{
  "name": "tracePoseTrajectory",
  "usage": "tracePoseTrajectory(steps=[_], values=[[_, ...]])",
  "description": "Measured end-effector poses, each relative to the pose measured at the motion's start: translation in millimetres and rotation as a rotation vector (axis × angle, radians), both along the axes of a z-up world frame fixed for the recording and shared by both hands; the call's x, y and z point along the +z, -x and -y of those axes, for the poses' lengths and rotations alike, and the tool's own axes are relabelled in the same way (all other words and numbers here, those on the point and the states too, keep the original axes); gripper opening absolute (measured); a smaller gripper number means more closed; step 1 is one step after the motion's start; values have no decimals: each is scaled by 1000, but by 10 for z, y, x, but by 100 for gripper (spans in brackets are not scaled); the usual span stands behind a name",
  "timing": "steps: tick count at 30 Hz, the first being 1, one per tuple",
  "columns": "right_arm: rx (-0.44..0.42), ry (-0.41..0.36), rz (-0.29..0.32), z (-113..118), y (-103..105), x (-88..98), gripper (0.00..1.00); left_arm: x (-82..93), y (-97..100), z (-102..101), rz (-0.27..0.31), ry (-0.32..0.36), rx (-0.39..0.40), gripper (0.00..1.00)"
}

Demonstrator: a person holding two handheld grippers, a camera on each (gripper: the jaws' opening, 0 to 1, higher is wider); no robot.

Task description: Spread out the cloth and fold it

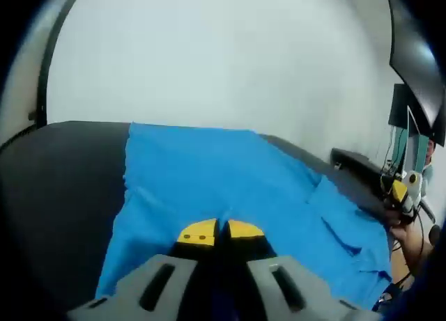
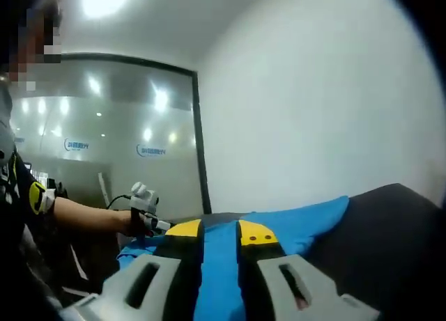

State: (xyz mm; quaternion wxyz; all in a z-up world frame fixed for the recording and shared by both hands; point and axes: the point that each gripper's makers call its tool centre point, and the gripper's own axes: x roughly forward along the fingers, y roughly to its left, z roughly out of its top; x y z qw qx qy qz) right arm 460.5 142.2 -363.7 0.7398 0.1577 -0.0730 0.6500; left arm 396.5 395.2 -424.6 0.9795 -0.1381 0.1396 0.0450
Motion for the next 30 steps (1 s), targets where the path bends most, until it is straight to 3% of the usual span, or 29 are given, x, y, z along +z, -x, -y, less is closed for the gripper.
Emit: tracePoseTrajectory(steps=[4, 5, 6, 7, 8, 9, 10, 11, 12, 13, 14, 15, 16, 18, 20, 22, 23, 25, 27, 30], values=[[-4, -2, -4, 4, -7, 4, 15, -34, -41, -71, -11, 21, -6, 10], [-3, -2, -3, 5, -4, 5, 15, -169, -30, -88, -72, 6, -19, 15], [-5, -3, 0, 9, -2, 7, 15, -311, 18, -17, -136, -19, 1, 26], [-6, -6, -2, 14, 0, 11, 15, -434, 37, -2, -182, -67, 1, 38], [-8, -9, -3, 18, 0, 13, 15, -520, 28, -38, -203, -104, -5, 44], [-8, -9, -4, 20, 0, 13, 15, -399, -42, -53, -92, -175, 3, 42], [-9, -9, -3, 21, 0, 14, 15, -479, 18, 63, -115, -161, -3, 42], [-10, -10, -3, 20, -3, 13, 15, -438, 14, 80, -87, -172, -16, 43], [-11, -10, -3, 19, -8, 11, 15, -395, -22, 123, -73, -109, -37, 47], [-13, -11, -5, 21, -13, 12, 15, -300, -11, 186, -28, 12, -52, 50], [-14, -13, -6, 24, -15, 15, 15, -169, 14, 206, 26, 88, -84, 53], [-14, -15, -7, 27, -15, 17, 15, 25, 42, 227, 122, 153, -98, 54], [-14, -18, -7, 32, -13, 22, 15, 231, 84, 142, 207, 206, -100, 54], [-16, -22, -10, 39, -16, 30, 15, 562, 217, 114, 353, 233, -120, 54], [-22, -26, -15, 47, -28, 36, 16, 908, 423, 36, 482, 205, -125, 54], [-32, -31, -30, 61, -55, 41, 16, 1136, 630, -143, 548, 149, -96, 57], [-35, -31, -37, 60, -68, 39, 16, 1218, 740, -173, 567, 82, -116, 59], [-41, -28, -44, 54, -83, 31, 16, 1281, 948, -201, 567, -43, -165, 62], [-46, -26, -52, 51, -88, 29, 16, 1260, 1166, -230, 543, -112, -202, 64], [-53, -39, -71, 62, -109, 45, 16, 1165, 1360, -340, 531, -149, -188, 63]])
